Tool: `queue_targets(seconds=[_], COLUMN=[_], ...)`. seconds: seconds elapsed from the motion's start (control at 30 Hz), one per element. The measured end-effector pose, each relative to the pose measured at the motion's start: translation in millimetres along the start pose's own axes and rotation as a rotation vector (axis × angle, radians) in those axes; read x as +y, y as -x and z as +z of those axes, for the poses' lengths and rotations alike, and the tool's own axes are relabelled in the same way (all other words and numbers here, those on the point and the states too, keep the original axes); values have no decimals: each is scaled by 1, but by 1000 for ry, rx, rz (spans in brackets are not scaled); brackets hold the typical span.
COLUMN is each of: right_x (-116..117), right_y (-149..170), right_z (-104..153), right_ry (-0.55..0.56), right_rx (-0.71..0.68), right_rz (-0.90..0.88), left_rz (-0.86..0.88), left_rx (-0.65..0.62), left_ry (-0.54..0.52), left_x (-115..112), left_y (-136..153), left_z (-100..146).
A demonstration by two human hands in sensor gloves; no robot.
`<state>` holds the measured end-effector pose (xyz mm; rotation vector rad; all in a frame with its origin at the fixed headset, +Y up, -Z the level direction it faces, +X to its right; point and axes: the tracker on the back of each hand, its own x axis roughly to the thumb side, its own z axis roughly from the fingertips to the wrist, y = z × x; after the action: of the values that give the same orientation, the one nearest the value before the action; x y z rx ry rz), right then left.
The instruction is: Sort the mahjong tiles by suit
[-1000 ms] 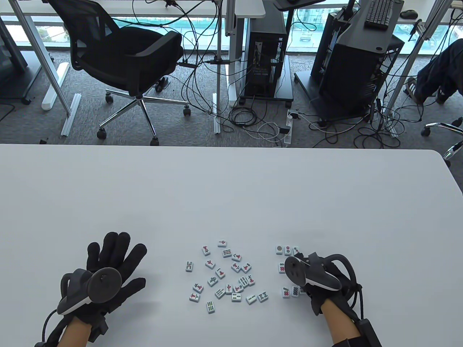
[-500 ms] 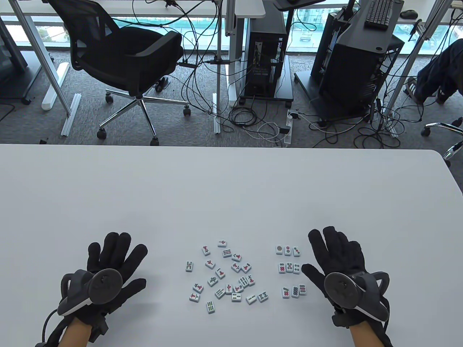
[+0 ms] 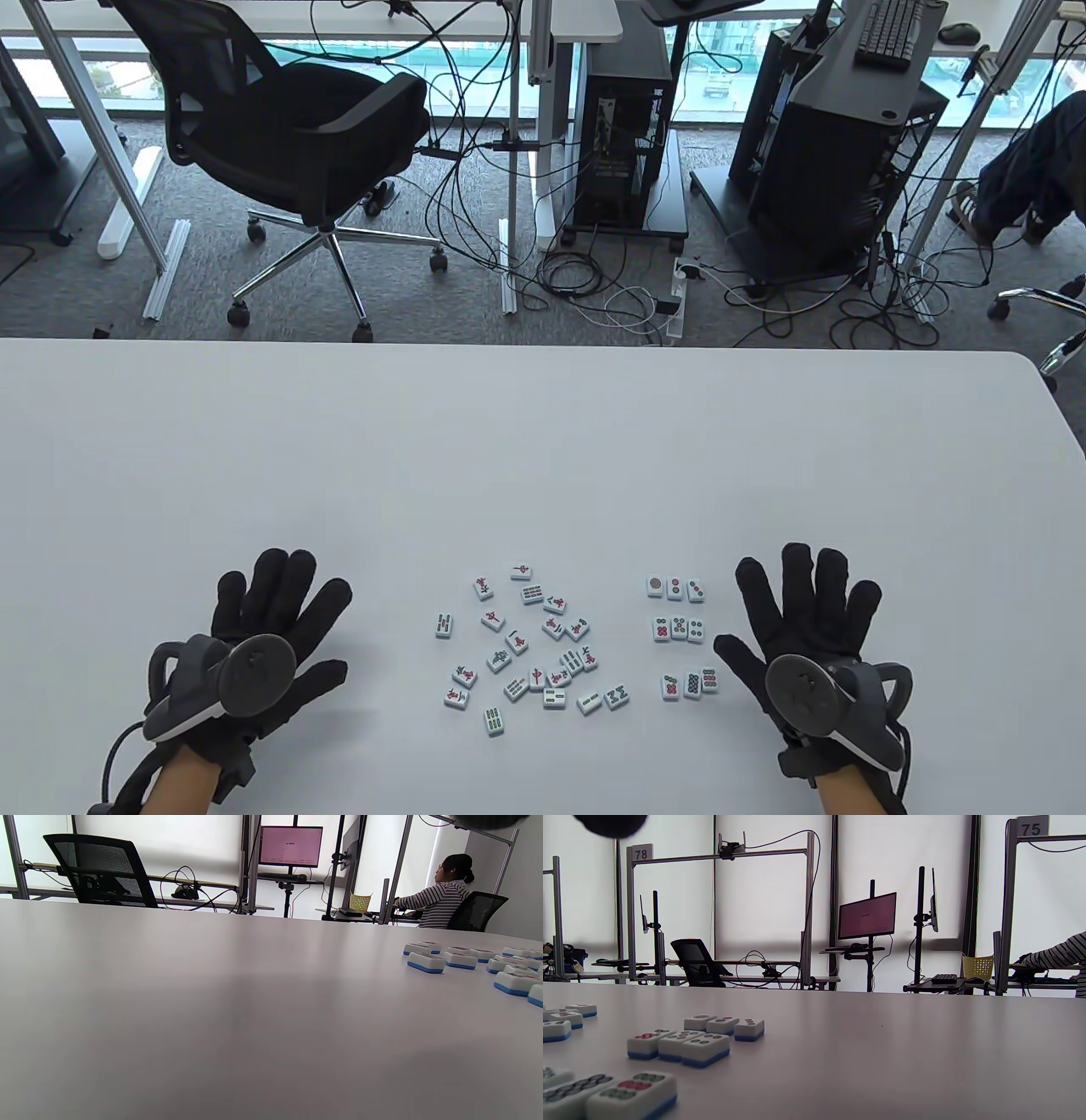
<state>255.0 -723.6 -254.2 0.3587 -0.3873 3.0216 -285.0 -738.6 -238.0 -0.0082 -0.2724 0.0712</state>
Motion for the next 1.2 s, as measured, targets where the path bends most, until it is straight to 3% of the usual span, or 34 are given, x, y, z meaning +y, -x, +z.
queue_targets(seconds=[0.37, 0.53, 0.73, 0.97, 1.2], right_x=[-20, -24, -24, -24, -24], right_y=[-6, -8, -11, -11, -12], right_z=[9, 11, 12, 13, 13], right_ry=[77, 94, 92, 88, 77], right_rx=[-39, -54, -76, -86, -93], right_rz=[-66, -89, -104, -125, -131], left_rz=[-89, -195, -359, -513, -575], left_rx=[-80, -126, -215, -389, -455], left_ry=[-125, -166, -174, -73, 77], left_x=[18, 32, 41, 10, -21], left_y=[-35, -59, -114, -176, -201], left_z=[-8, -28, -62, -96, -107])
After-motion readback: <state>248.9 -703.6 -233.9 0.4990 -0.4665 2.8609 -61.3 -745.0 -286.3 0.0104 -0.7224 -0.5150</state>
